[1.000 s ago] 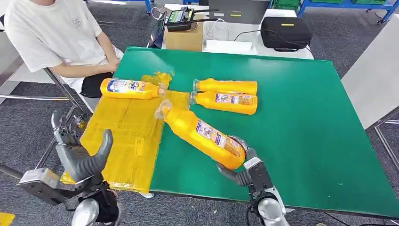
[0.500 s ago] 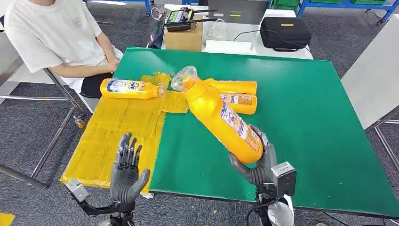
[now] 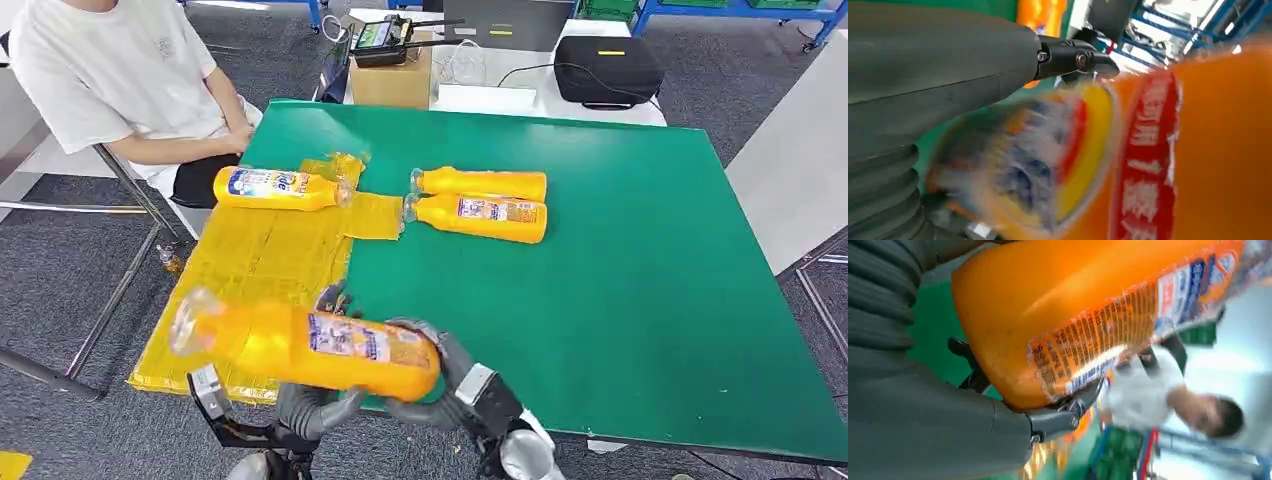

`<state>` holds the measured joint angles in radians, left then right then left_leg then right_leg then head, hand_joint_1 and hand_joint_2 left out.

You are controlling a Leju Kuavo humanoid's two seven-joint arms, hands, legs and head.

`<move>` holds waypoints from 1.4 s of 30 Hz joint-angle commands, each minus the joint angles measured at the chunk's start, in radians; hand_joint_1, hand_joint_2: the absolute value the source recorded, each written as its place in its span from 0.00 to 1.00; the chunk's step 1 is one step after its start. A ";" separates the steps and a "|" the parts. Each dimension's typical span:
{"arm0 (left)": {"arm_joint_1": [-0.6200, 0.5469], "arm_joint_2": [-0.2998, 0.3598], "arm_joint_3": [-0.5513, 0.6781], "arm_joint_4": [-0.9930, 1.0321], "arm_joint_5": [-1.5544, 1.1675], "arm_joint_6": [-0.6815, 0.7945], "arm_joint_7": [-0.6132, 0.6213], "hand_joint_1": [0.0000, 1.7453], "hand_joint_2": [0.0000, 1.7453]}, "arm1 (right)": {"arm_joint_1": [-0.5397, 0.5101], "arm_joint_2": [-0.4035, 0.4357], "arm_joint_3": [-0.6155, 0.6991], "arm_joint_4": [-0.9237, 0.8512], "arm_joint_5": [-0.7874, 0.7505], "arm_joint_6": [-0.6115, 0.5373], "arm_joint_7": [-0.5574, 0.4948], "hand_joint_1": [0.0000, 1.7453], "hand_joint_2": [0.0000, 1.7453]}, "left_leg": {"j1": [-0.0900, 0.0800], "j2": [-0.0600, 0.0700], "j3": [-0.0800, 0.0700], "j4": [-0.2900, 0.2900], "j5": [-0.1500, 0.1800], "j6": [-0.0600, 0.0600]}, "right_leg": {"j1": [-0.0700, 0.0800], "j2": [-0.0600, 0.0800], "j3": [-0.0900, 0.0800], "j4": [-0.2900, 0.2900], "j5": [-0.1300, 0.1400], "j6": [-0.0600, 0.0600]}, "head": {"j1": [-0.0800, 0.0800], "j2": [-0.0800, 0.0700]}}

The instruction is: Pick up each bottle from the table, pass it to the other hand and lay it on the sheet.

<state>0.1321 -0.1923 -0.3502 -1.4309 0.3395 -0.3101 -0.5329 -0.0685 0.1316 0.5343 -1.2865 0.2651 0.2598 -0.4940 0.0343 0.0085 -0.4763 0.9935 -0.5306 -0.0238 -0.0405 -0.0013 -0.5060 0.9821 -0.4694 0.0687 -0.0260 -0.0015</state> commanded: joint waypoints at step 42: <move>-0.061 0.084 0.336 -0.077 -1.014 0.607 0.164 1.00 1.00 | 0.183 -0.102 -0.194 -0.258 0.254 -0.374 -0.060 0.00 0.00 | 0.000 -0.002 0.000 -0.002 0.001 0.003 | 0.001 -0.001 0.000 -0.003 0.000 -0.005 | 0.000 0.000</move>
<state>0.1228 -0.1926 -0.0897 -1.5450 -0.3754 0.2125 -0.4201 0.0637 0.0782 0.4604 -1.3715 0.4921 -0.0939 -0.5368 0.0342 0.0084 -0.4766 0.9935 -0.5308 -0.0239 -0.0405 -0.0011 -0.5072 0.9817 -0.4694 0.0687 -0.0259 -0.0015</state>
